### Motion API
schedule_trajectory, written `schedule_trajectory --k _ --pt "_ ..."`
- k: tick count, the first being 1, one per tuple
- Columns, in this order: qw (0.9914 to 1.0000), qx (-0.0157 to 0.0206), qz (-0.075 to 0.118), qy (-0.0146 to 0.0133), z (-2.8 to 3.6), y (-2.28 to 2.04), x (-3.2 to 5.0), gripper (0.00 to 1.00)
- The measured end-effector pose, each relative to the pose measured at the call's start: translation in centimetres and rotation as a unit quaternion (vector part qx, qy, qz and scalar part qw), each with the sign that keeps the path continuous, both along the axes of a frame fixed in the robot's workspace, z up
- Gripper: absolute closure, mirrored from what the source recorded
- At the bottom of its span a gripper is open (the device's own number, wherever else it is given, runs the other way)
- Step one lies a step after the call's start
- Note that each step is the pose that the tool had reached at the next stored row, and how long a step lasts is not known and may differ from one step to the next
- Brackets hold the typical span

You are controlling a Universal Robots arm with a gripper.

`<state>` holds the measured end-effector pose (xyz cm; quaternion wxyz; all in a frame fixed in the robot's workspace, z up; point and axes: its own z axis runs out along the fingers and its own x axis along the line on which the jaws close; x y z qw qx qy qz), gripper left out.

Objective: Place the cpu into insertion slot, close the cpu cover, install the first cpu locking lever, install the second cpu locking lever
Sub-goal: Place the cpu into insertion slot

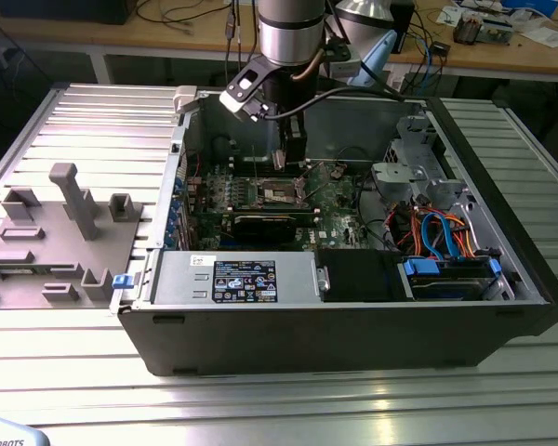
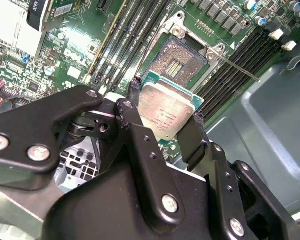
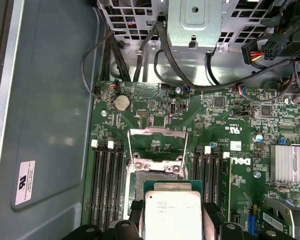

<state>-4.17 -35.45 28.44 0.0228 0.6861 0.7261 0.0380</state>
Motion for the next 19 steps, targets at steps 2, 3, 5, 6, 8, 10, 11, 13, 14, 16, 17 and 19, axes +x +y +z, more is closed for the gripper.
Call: schedule_trajectory --k 2,3,5,6,8,10,11,13,14,16,17,19 --pt "0.99999 0.0000 -0.003 0.0000 0.00 0.00 0.00 0.45" --pt "0.99999 0.0000 -0.005 0.0000 0.00 0.00 0.00 0.45" --pt "0.99997 0.0000 -0.008 0.0000 0.00 0.00 0.00 0.45" --pt "0.99996 0.0000 -0.009 0.0000 0.00 0.00 0.00 0.45" --pt "0.99993 0.0000 -0.012 0.0000 0.00 0.00 0.00 0.45" --pt "0.99989 0.0000 -0.015 0.0000 0.00 0.00 0.00 0.45" --pt "0.99987 0.0000 -0.016 0.0000 0.00 0.00 0.00 0.45" --pt "0.99982 0.0000 -0.019 0.0000 0.00 0.00 0.00 0.45" --pt "0.99980 0.0000 -0.020 0.0000 0.00 0.00 0.00 0.45" --pt "0.99973 0.0000 -0.023 0.0000 0.00 0.00 0.00 0.45" --pt "0.99970 0.0000 -0.025 0.0000 0.00 0.00 0.00 0.45" --pt "0.99962 0.0000 -0.028 0.0000 0.00 0.00 0.00 0.45"
